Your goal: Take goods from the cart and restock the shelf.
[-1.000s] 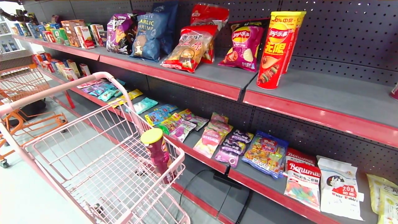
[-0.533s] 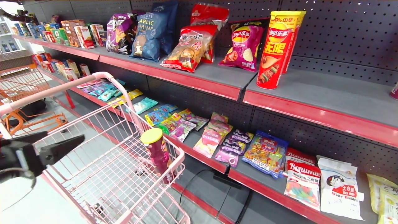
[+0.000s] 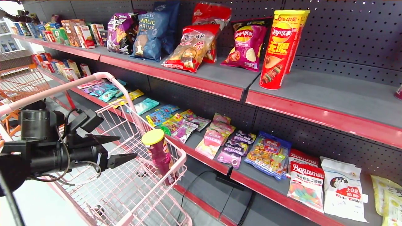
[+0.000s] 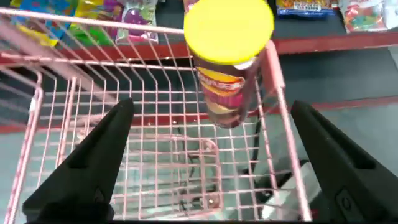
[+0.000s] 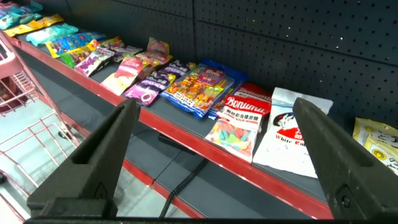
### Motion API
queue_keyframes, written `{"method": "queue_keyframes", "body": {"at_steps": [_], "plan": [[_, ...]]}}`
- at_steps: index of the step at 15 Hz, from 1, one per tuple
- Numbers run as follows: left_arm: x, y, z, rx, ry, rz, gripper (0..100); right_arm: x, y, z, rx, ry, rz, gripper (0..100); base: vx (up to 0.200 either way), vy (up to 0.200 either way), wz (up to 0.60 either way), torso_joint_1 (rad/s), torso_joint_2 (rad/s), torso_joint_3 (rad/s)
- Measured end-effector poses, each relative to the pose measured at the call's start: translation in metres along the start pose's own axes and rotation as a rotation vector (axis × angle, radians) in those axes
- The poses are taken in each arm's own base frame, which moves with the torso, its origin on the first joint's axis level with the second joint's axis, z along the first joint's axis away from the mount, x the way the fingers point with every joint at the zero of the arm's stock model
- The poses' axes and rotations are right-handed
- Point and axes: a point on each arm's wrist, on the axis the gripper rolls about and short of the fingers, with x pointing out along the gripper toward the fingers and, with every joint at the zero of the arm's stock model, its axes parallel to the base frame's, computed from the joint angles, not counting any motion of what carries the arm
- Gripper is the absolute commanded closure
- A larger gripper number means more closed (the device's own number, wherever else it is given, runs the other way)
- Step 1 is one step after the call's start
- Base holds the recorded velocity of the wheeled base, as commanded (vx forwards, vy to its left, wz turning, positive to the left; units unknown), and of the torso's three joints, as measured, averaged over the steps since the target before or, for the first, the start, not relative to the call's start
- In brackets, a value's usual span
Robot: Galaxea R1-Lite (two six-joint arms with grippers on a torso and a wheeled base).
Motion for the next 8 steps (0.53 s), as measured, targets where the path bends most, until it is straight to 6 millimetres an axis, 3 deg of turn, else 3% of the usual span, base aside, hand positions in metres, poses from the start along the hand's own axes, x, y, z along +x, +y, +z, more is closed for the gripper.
{"method": "queue_keyframes", "body": {"at_steps": [4, 8], "plan": [[0.039, 0.021, -0.018, 0.084, -0.097, -0.047, 0, 0.0, 0.0, 0.0, -0.003, 0.0, 0.0, 0, 0.0, 0.0, 0.0, 0.0, 0.0, 0.0], [0.07, 0.02, -0.039, 0.072, -0.085, -0.153, 0, 0.0, 0.0, 0.0, -0.003, 0.0, 0.0, 0, 0.0, 0.0, 0.0, 0.0, 0.0, 0.0]]}}
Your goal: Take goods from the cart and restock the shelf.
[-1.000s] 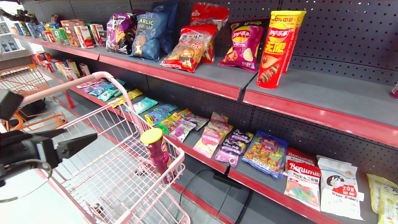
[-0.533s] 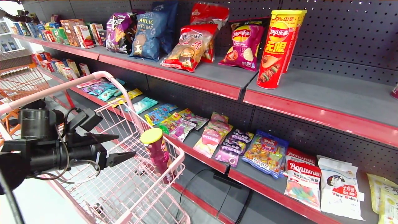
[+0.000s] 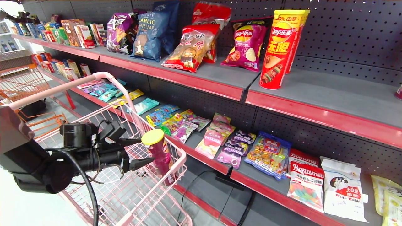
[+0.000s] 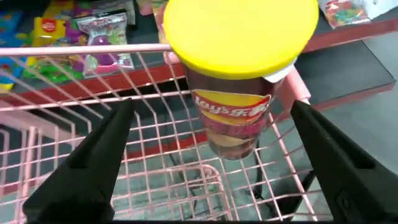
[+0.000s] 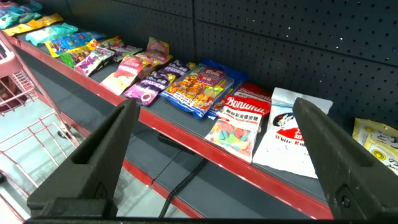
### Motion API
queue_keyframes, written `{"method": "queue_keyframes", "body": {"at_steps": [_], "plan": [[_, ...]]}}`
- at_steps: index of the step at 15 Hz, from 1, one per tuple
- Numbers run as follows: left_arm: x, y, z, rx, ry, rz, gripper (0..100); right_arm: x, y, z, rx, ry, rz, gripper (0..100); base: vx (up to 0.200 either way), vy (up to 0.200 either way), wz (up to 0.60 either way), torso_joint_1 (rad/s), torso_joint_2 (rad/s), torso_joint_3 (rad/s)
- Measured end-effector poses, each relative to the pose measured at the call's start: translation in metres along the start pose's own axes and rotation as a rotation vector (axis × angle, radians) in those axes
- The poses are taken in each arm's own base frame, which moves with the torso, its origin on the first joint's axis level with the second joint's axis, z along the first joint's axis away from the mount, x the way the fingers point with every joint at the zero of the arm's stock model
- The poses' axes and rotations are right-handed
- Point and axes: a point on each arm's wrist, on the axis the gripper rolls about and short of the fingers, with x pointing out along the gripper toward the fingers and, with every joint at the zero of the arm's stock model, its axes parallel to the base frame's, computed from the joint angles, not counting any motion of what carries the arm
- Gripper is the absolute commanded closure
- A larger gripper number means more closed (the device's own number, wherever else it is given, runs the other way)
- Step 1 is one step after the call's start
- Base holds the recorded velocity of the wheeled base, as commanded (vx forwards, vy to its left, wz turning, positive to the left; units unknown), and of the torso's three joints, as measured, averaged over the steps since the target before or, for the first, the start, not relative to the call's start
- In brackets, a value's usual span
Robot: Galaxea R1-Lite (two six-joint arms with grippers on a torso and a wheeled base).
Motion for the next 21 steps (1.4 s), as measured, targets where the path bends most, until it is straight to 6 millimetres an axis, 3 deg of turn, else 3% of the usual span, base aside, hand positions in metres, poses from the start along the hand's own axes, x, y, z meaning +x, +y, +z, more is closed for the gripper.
{"method": "queue_keyframes", "body": {"at_steps": [3, 7, 15, 16, 21], "plan": [[0.015, 0.003, -0.006, 0.002, 0.01, -0.014, 0, 0.0, 0.0, 0.0, 0.0, 0.0, 0.0, 0, 0.0, 0.0, 0.0, 0.0, 0.0, 0.0], [0.033, 0.011, 0.0, 0.036, -0.017, -0.024, 0, 0.0, 0.0, 0.0, 0.0, 0.0, 0.0, 0, 0.0, 0.0, 0.0, 0.0, 0.0, 0.0], [0.056, 0.0, 0.001, 0.026, -0.004, -0.058, 0, 0.0, 0.0, 0.0, -0.001, 0.0, -0.001, 0, 0.0, 0.0, 0.0, 0.0, 0.0, 0.0], [0.057, 0.001, 0.0, 0.033, -0.009, -0.055, 100, 0.0, 0.0, 0.0, 0.0, 0.0, -0.001, 0, 0.0, 0.0, 0.0, 0.0, 0.0, 0.0], [0.057, 0.001, 0.0, 0.01, -0.014, -0.035, 100, 0.0, 0.0, 0.0, 0.002, 0.0, -0.001, 0, 0.0, 0.0, 0.0, 0.0, 0.0, 0.0]]}}
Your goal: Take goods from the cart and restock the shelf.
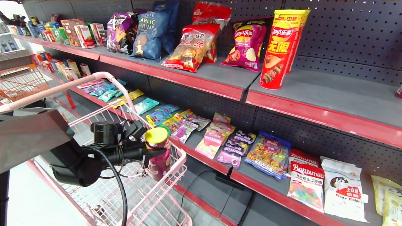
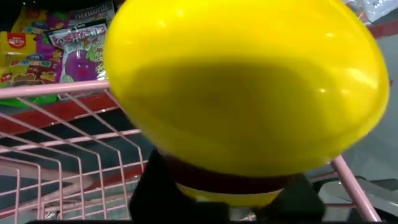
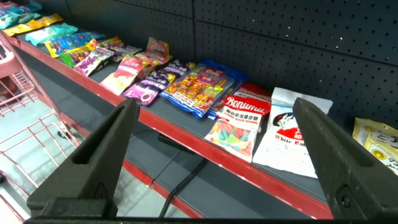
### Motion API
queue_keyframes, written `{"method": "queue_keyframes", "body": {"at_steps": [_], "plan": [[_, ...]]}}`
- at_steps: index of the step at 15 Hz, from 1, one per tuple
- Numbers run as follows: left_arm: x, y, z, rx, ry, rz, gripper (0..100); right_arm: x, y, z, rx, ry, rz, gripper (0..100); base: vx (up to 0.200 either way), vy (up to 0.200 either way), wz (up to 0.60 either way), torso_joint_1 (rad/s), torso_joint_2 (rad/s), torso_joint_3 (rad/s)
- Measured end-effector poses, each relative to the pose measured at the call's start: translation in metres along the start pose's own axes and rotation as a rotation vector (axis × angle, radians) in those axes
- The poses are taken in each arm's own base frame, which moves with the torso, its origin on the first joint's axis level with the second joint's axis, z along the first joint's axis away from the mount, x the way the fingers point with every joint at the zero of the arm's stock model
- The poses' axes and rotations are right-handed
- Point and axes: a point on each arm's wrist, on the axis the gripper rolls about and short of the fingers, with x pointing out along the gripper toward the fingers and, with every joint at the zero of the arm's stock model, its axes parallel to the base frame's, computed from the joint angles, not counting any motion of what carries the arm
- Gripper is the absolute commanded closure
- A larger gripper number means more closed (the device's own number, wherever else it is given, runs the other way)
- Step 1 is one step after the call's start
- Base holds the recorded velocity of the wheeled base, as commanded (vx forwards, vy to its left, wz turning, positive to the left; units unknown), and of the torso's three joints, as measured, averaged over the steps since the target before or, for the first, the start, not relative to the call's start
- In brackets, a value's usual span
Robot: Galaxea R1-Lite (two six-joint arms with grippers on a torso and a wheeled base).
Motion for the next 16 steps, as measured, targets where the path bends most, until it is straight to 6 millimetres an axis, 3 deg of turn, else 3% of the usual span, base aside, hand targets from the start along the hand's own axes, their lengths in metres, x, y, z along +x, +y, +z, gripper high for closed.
{"method": "queue_keyframes", "body": {"at_steps": [3, 7, 12, 14, 16], "plan": [[-0.01, -0.005, 0.008, -0.037, -0.003, 0.031, 100, 0.0, 0.0, 0.0, 0.0, 0.0, 0.001, 0, 0.0, 0.0, 0.0, 0.0, 0.0, 0.0], [-0.052, -0.029, 0.049, -0.099, -0.052, 0.113, 100, 0.0, 0.0, 0.0, 0.001, 0.0, 0.001, 0, 0.0, 0.0, 0.0, 0.0, 0.0, 0.0], [-0.144, -0.095, 0.107, -0.097, -0.09, 0.221, 100, 0.0, 0.0, 0.0, 0.004, 0.0, 0.001, 0, 0.0, 0.0, 0.0, 0.0, 0.0, 0.0], [-0.19, -0.134, 0.117, -0.09, -0.102, 0.286, 100, 0.0, 0.0, 0.0, 0.004, 0.0, 0.001, 0, 0.0, 0.0, 0.0, 0.0, 0.0, 0.0], [-0.234, -0.174, 0.114, -0.079, -0.117, 0.371, 100, 0.0, 0.0, 0.0, 0.003, 0.0, 0.001, 0, 0.0, 0.0, 0.0, 0.0, 0.0, 0.0]]}}
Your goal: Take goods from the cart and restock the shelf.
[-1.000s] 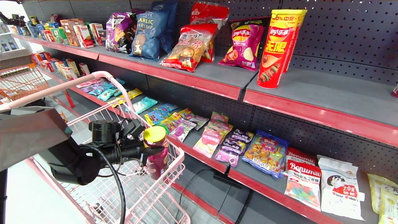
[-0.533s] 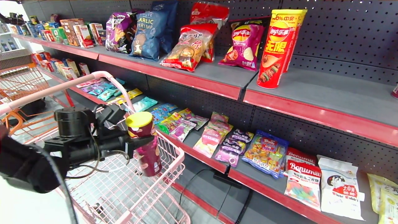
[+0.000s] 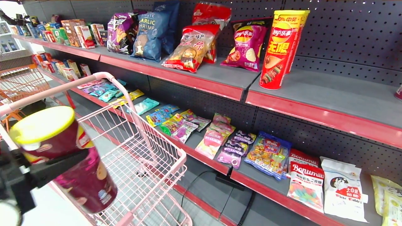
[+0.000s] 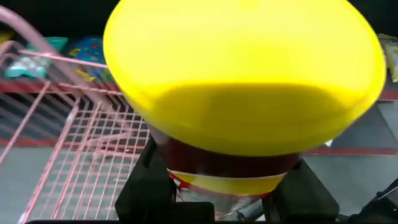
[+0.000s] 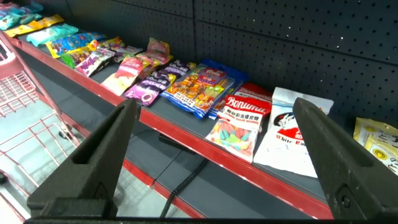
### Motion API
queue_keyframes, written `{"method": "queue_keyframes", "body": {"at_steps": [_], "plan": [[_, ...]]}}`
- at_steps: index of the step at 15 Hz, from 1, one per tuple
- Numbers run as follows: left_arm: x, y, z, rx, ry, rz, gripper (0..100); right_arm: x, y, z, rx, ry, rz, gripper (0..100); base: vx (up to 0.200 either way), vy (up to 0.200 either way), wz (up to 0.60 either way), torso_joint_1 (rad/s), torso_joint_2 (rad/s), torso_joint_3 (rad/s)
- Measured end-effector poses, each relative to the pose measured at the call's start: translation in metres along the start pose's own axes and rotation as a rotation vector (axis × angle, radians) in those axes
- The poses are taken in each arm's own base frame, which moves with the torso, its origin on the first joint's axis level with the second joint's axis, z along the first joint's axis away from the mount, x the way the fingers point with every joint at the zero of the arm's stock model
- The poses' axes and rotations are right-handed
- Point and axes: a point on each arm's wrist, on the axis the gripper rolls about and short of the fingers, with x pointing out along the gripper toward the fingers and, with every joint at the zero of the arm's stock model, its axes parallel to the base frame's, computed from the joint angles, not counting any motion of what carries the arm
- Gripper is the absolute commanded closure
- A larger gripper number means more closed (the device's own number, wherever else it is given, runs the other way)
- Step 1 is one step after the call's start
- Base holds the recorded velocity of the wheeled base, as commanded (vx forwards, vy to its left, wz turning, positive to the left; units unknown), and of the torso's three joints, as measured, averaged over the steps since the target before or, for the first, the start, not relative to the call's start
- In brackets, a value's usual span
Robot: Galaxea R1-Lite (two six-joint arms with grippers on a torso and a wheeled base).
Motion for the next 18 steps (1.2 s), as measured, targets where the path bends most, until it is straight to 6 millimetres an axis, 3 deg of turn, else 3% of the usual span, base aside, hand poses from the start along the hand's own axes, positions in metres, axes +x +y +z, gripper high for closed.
{"method": "queue_keyframes", "body": {"at_steps": [3, 6, 11, 18], "plan": [[-0.065, -0.025, -0.017, 0.024, -0.05, 0.212, 100, 0.0, 0.0, 0.0, 0.0, 0.0, 0.0, 0, 0.0, 0.0, 0.0, 0.011, -0.03, -0.022], [-0.101, -0.035, -0.027, 0.036, -0.136, 0.487, 100, 0.0, 0.0, 0.0, 0.0, 0.0, 0.0, 0, 0.0, 0.0, 0.0, 0.128, -0.39, -0.243], [-0.121, -0.04, -0.019, 0.069, -0.224, 0.574, 100, 0.0, 0.0, 0.0, -0.001, -0.001, 0.003, 0, 0.0, 0.0, 0.0, 0.202, -0.53, -0.334], [-0.123, -0.041, -0.018, 0.08, -0.232, 0.577, 100, 0.0, 0.0, 0.0, 0.004, -0.002, 0.011, 0, 0.0, 0.0, -0.09, 0.217, -0.53, -0.316]]}}
